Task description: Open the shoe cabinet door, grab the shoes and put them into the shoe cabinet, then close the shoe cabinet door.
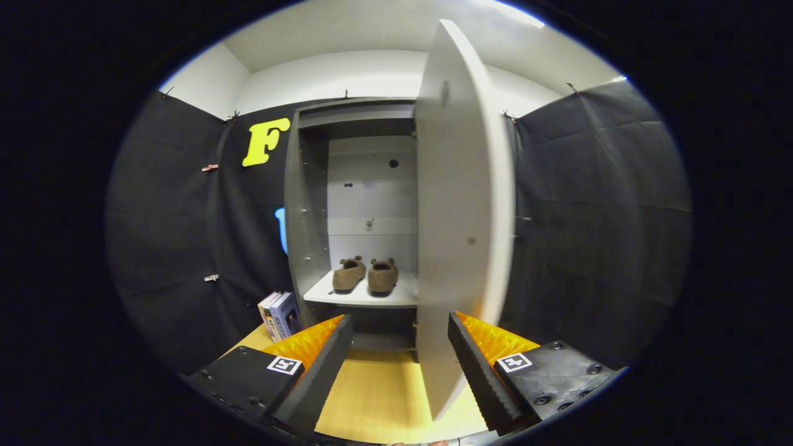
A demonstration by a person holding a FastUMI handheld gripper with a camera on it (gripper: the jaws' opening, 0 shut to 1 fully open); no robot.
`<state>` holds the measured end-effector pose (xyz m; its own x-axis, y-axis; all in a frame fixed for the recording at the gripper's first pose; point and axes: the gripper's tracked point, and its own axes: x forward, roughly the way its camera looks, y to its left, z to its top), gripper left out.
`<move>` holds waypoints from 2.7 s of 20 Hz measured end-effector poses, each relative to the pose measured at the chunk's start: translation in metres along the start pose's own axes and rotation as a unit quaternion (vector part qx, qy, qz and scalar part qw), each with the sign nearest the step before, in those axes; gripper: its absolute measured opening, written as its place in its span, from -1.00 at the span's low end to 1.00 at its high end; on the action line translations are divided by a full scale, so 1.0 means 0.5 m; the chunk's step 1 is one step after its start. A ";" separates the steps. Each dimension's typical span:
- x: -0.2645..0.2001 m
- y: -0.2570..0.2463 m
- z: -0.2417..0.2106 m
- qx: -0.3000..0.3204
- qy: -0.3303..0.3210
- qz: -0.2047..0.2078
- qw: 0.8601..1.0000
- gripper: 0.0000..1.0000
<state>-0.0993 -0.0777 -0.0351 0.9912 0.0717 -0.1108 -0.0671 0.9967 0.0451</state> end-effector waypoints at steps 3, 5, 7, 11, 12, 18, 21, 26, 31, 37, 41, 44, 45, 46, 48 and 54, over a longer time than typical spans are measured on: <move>-0.037 -0.103 0.002 0.000 0.003 -0.054 0.999 0.96; -0.041 -0.167 0.007 0.011 0.002 -0.077 0.997 0.96; -0.022 -0.225 0.010 0.026 0.006 -0.093 0.995 0.96; 0.057 -0.312 0.017 0.049 0.009 -0.117 0.992 0.96; 0.077 -0.318 0.019 0.051 0.010 -0.115 0.992 0.96; 0.128 -0.290 0.031 0.047 0.011 -0.102 0.994 0.94; 0.117 -0.270 0.031 0.044 0.011 -0.110 0.993 0.96; 0.109 -0.201 0.026 0.046 0.011 -0.101 0.994 0.96; 0.110 -0.105 0.019 0.048 0.005 -0.088 0.995 0.96; 0.128 0.010 0.013 0.054 0.002 -0.052 0.997 0.96; 0.164 0.086 0.004 0.073 0.007 -0.016 0.997 0.96; 0.193 0.146 0.005 0.066 0.009 0.010 0.998 0.96; 0.202 0.172 0.002 0.062 0.012 0.019 0.998 0.96; 0.210 0.196 0.000 0.060 0.016 0.030 0.998 0.96; 0.221 0.234 0.001 0.053 0.018 0.045 0.997 0.97; 0.237 0.286 0.013 0.043 0.009 0.071 0.997 0.96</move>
<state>0.0094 0.0732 -0.0352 0.9703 0.2124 -0.1157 -0.1949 0.9699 0.1461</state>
